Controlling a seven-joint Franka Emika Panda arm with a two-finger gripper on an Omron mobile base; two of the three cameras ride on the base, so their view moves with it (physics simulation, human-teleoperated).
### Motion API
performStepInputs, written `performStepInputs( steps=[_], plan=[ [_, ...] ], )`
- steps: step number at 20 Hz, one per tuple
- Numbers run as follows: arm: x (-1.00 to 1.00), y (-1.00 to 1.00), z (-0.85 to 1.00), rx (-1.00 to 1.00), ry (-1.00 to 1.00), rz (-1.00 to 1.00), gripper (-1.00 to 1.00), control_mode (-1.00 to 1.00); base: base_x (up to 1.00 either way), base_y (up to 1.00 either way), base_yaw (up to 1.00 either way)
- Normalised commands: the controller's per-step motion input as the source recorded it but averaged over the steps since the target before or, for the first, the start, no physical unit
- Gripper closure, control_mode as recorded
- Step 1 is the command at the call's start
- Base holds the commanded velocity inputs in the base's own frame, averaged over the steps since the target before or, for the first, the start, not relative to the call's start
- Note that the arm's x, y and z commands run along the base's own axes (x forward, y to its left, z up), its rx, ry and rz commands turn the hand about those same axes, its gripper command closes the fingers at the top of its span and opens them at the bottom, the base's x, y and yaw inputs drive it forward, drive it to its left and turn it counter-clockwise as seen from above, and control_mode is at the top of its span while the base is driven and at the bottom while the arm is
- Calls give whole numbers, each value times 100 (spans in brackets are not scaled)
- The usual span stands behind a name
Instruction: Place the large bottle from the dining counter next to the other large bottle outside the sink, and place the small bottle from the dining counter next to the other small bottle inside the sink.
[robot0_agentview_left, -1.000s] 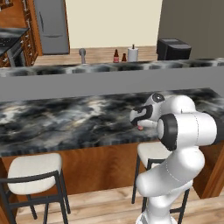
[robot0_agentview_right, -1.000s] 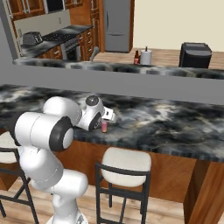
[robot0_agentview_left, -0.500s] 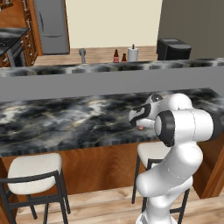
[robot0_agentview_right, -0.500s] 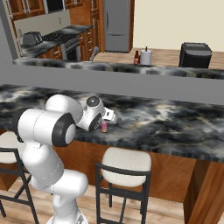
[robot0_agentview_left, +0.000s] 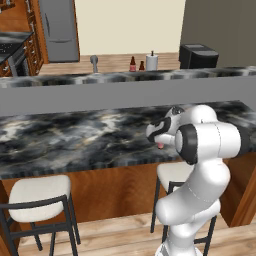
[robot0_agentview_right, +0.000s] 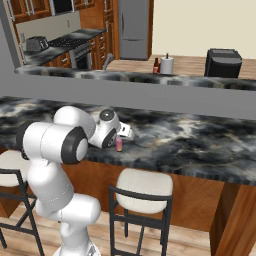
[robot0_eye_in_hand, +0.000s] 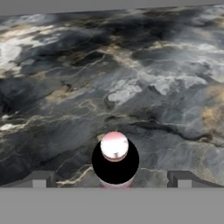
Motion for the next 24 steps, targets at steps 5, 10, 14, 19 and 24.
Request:
performStepInputs(
  steps=[5,10,14,19,24],
  plan=[
    [12,0,0,0,0,0,-100,-100,0,0,0],
    [11,0,-2,0,0,0,-100,-100,0,0,0],
    [7,0,-6,0,0,0,-100,-100,0,0,0],
    [2,0,-6,0,0,0,-100,-100,0,0,0],
    [0,0,-9,0,0,0,-100,-100,0,0,0]
  ],
)
